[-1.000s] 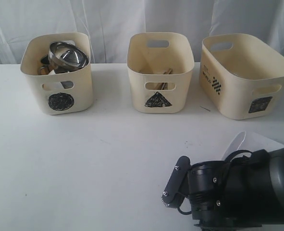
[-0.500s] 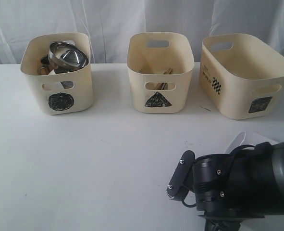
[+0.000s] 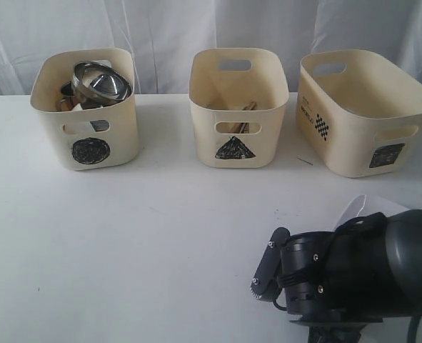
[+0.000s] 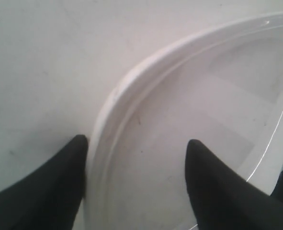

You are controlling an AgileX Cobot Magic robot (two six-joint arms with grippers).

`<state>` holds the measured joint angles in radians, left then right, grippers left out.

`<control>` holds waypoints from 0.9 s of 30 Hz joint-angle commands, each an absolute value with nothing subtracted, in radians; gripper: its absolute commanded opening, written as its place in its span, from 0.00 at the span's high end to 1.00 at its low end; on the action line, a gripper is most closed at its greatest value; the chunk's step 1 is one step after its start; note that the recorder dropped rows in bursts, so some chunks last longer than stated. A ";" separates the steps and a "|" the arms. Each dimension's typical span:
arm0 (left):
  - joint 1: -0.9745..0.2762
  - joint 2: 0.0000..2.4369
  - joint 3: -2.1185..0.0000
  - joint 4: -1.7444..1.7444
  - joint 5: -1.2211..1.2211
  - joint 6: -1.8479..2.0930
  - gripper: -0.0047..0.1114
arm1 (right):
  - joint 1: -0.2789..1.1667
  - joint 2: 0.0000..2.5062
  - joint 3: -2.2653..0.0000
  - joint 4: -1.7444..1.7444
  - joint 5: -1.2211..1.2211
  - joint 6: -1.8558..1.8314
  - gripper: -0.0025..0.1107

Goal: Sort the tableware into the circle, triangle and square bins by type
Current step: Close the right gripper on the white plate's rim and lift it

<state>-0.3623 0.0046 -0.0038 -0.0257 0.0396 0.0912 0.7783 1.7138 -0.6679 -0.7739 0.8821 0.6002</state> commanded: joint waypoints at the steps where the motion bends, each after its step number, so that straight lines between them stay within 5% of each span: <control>1: -0.361 0.000 0.000 -0.029 0.037 0.093 0.96 | 0.768 1.730 -0.662 -0.762 0.865 0.607 0.48; 6: -0.361 0.000 0.000 -0.029 0.037 0.093 0.96 | 0.768 1.730 -0.662 -0.762 0.865 0.607 0.52; 16: -0.361 0.000 0.000 -0.029 0.037 0.093 0.96 | 0.768 1.721 -0.664 -0.791 0.849 0.607 0.98; 27: -0.361 0.000 0.000 -0.029 0.037 0.093 0.96 | 0.768 1.621 -0.667 -0.803 0.862 0.607 0.98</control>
<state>-0.3623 0.0046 -0.0038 -0.0257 0.0396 0.0912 0.7722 1.6533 -0.6679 -0.8010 0.8684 0.6174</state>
